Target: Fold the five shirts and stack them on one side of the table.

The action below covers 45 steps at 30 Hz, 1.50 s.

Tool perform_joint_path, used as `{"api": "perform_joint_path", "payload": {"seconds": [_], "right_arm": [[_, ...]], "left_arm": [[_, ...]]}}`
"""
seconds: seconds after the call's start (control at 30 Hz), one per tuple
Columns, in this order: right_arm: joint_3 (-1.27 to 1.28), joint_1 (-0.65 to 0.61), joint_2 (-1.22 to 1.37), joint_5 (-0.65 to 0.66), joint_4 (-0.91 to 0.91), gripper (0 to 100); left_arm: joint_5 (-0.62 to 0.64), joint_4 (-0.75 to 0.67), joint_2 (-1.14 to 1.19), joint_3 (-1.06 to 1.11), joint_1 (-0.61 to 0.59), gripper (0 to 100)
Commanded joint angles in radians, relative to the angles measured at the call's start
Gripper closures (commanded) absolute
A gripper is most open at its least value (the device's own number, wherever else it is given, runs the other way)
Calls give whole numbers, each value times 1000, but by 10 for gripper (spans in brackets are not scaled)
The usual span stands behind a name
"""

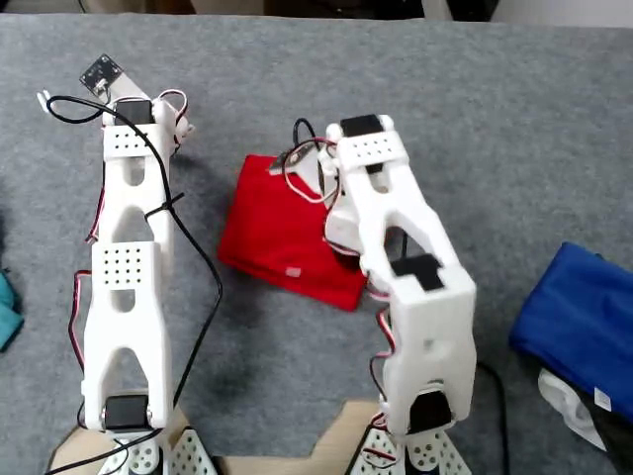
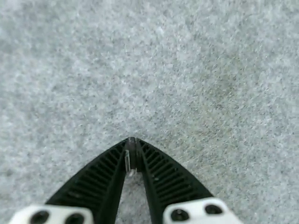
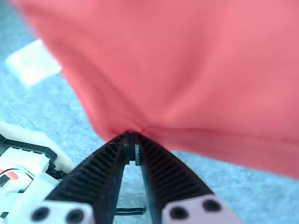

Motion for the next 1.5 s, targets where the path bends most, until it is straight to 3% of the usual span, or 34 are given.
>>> {"api": "perform_joint_path", "payload": {"seconds": [0.0, 0.23, 0.43, 0.73, 0.83, 1.03, 1.23, 1.47], "right_arm": [[168, -10, -174, 3, -83, 990], [351, 28, -286, 74, -245, 990], [90, 136, -246, 68, -399, 986], [-383, 150, 209, 32, -417, 985], [-527, 151, 341, 32, -379, 956], [-848, 193, 453, 38, -204, 779], [-1084, 220, 499, 78, -49, 771], [-1115, 219, 602, 97, -9, 771]], "left_arm": [[5, -18, -15, -51, -9, 981], [5, -17, -15, -51, -9, 981], [5, -15, -15, -46, -6, 981], [5, -15, -15, -41, -3, 981], [5, -15, -15, -43, -3, 981], [5, -17, -15, -46, -3, 981], [5, -18, -15, -48, -3, 981], [5, -18, -15, -46, -5, 981]]}}
